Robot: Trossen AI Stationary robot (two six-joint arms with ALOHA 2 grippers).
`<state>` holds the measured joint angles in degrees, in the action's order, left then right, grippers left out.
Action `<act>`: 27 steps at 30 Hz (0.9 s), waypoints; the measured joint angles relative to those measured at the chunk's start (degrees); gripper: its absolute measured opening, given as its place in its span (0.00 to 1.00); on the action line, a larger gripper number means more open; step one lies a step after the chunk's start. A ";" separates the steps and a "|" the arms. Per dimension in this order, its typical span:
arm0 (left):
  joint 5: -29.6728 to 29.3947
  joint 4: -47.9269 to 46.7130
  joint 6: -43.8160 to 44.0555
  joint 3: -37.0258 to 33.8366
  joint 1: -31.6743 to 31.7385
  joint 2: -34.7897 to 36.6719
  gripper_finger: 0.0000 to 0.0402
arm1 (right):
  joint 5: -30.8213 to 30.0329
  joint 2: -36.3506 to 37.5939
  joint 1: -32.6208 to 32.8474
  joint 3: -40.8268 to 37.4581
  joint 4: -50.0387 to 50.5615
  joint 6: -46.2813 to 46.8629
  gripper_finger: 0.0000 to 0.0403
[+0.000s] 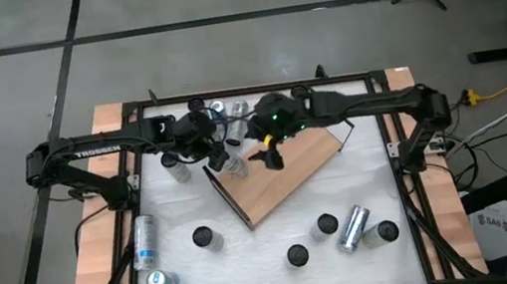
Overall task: Place canned beverage on shelf
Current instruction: Put the white blue soda can on the shelf
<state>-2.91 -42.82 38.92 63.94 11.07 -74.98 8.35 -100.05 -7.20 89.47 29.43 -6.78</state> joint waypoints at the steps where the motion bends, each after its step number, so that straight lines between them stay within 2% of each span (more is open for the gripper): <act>1: -0.25 0.02 0.05 0.00 0.00 0.00 0.61 | -1.26 -0.69 0.42 0.00 -1.34 0.83 0.76; 8: -3.12 0.02 2.69 -0.02 0.00 0.00 0.61 | -12.24 -5.21 3.71 0.00 -6.25 6.56 0.76; 15: -4.19 -0.05 7.65 -0.02 0.00 -0.02 0.61 | -21.68 -7.69 6.48 0.00 -8.13 6.99 0.76; 23: -5.17 0.67 10.56 -0.02 0.00 -0.02 0.61 | -30.01 -8.56 7.77 0.02 -11.91 6.96 0.76; 27: -5.16 3.07 10.67 -0.02 0.00 -0.02 0.61 | -29.88 -8.83 7.71 0.02 -13.64 6.98 0.76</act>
<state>-8.07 -39.75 49.58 63.92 11.07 -75.00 -21.53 -108.89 0.51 89.49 15.78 0.20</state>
